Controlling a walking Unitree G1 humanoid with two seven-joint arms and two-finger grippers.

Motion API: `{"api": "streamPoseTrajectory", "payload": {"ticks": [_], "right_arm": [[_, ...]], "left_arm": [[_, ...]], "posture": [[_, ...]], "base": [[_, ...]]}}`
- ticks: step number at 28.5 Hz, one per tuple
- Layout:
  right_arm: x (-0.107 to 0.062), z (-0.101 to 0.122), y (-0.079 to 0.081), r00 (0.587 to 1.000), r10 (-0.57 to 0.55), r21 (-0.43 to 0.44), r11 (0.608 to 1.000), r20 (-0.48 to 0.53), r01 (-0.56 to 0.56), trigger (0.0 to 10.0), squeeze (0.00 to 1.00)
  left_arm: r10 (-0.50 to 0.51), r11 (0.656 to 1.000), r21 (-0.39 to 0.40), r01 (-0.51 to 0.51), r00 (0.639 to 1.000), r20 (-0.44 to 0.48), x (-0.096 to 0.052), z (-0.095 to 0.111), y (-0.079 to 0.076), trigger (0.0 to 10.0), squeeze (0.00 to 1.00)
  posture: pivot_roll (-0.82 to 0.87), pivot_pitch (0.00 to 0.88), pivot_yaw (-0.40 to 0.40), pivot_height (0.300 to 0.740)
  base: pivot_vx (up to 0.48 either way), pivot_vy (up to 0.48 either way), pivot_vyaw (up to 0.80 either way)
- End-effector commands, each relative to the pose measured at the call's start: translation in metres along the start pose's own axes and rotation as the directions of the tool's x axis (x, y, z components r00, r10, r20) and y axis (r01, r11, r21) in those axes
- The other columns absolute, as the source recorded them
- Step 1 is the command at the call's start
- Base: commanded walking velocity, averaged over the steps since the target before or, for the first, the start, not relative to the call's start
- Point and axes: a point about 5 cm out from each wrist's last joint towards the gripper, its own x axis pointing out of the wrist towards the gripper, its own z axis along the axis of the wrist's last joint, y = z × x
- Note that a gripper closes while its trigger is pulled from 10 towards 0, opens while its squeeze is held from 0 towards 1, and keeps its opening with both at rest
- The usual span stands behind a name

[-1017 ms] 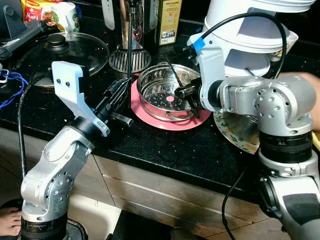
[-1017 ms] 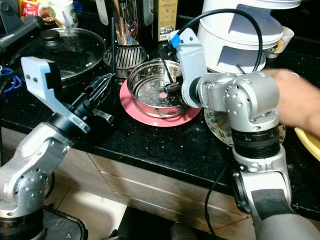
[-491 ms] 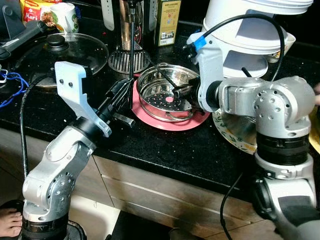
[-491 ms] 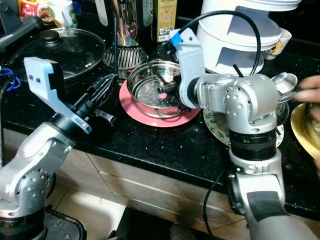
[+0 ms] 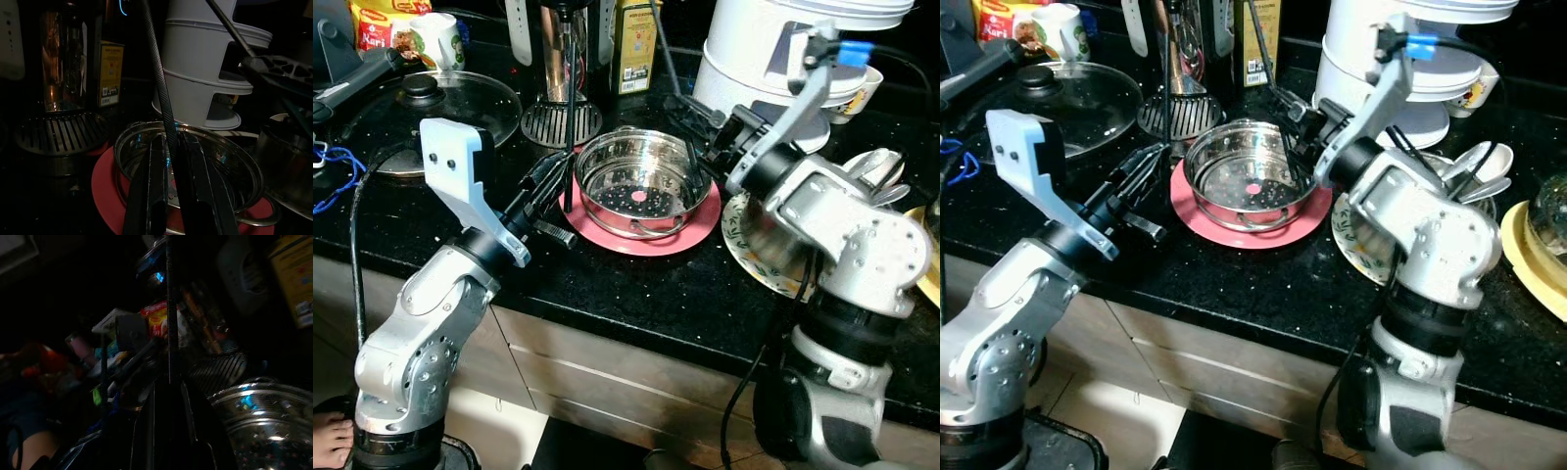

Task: Kitchen organization

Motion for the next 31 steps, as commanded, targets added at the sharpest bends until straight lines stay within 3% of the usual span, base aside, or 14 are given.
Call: {"api": "streamPoseTrajectory", "payload": {"ticks": [1, 4, 13, 31], "right_arm": [[-0.004, 0.002, -0.001, 0.998, 0.001, 0.009, 1.000, 0.055, -0.001, 10.0, 0.00], [-0.005, 0.002, -0.003, 0.996, -0.002, 0.036, 0.999, 0.092, -0.001, 10.0, 0.00], [-0.004, -0.009, -0.003, 0.997, -0.007, 0.022, 1.000, 0.078, 0.005, 10.0, 0.00], [-0.005, -0.026, -0.008, 0.998, -0.060, -0.062, 0.996, 0.034, 0.062, 10.0, 0.00]], "left_arm": [[0.011, 1.000, 0.016, -0.011, 1.000, -0.008, 0.000, -0.001, 0.001, 10.0, 0.00], [0.017, 1.000, 0.022, -0.017, 1.000, -0.023, 0.002, -0.002, 0.002, 10.0, 0.00], [0.024, 0.999, 0.030, -0.023, 0.999, -0.033, 0.004, -0.004, -0.001, 10.0, 0.00], [0.012, 1.000, 0.026, -0.011, 0.999, -0.031, 0.008, -0.007, -0.003, 10.0, 0.00]], "posture": [[-0.01, 0.049, -0.027, 0.740], [0.00, 0.048, -0.023, 0.740], [0.00, 0.049, -0.016, 0.740], [0.00, 0.027, -0.013, 0.740]], "base": [[0.000, 0.000, 0.00], [0.000, 0.000, 0.00], [-0.210, 0.000, 0.00], [-0.303, 0.000, 0.00]]}}
